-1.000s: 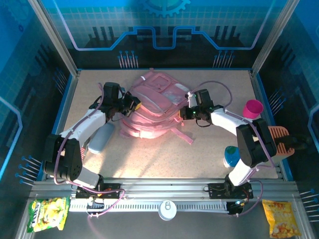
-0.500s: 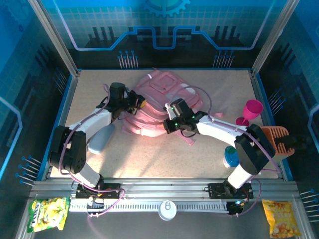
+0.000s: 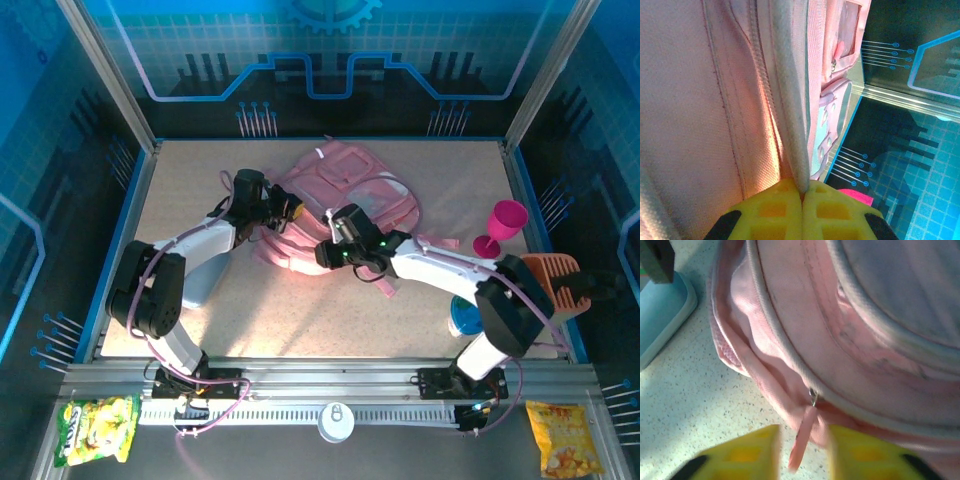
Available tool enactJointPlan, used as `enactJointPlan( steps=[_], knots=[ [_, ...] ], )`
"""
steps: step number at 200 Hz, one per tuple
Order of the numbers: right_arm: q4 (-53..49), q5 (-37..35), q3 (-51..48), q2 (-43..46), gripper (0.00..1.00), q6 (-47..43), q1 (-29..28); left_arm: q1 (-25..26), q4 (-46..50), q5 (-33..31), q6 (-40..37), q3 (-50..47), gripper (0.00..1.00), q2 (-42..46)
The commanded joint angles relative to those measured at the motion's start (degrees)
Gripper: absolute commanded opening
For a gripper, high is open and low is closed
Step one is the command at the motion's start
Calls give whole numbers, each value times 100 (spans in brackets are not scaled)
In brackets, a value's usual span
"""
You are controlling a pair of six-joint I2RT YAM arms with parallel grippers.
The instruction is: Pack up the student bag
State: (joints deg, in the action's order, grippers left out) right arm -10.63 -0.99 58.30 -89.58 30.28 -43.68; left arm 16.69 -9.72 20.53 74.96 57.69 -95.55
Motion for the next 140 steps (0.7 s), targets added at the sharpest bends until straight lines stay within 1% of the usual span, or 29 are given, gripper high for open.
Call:
enactJointPlan(
  steps=[1,12,27,40,54,68,101,140],
  knots=[
    [205,-38,-409,689,44,711,207,26,-122,-112,-128,49,0,93],
    [278,79,-640,919,50,1104,389,32,-114,-98,-154,48,0,113],
    [351,240,-934,1165,53,1763,660,28,-116,-68,-156,40,0,132],
    [398,411,-1116,1270,52,2427,946,32,-126,-58,-139,40,0,156],
    [562,649,-1276,1278,49,3148,1244,36,-131,-57,-130,27,0,192],
    [799,841,-1360,1209,47,3658,1424,38,-131,-58,-112,14,0,236],
    [1067,819,-1256,926,42,4213,1503,43,-131,-41,-73,-7,0,312],
    [1491,1090,-1090,400,36,4573,1512,70,-246,11,43,-56,0,382]
  ],
)
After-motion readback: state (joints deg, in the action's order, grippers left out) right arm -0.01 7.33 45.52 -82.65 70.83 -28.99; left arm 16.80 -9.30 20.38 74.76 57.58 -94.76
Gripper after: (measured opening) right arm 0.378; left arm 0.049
